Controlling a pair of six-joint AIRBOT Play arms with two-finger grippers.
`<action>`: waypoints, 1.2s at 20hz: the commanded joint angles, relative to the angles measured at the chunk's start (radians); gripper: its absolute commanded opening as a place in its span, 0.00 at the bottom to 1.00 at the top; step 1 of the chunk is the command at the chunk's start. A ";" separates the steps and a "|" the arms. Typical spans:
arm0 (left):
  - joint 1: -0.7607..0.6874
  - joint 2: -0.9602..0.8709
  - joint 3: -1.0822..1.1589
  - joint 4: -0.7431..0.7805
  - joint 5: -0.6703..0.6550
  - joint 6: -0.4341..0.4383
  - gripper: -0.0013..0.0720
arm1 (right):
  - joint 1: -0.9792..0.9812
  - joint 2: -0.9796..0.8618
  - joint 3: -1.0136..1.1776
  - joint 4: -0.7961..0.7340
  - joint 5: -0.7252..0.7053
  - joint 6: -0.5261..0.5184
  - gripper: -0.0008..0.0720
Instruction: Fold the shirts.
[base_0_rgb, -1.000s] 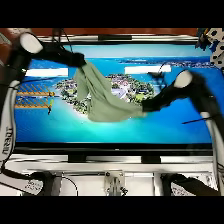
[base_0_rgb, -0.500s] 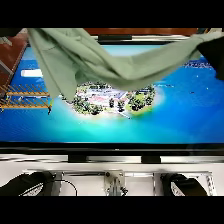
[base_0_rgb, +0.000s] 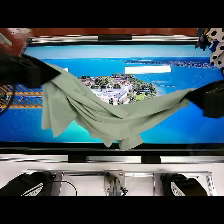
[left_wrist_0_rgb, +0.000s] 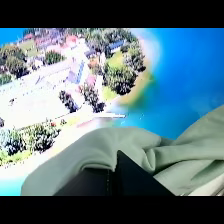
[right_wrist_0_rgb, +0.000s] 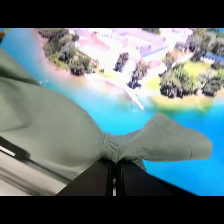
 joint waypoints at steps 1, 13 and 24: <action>-0.001 0.001 -0.225 0.005 0.081 -0.006 0.06 | 0.000 -0.021 -0.215 -0.003 0.045 0.024 0.09; -0.001 -0.220 -0.522 0.005 0.309 -0.005 0.06 | 0.000 -0.320 -0.626 -0.055 -0.823 0.084 0.09; 0.312 -0.251 -0.554 0.094 -0.025 0.008 0.83 | 0.000 -0.377 -0.626 0.000 -0.642 0.016 0.09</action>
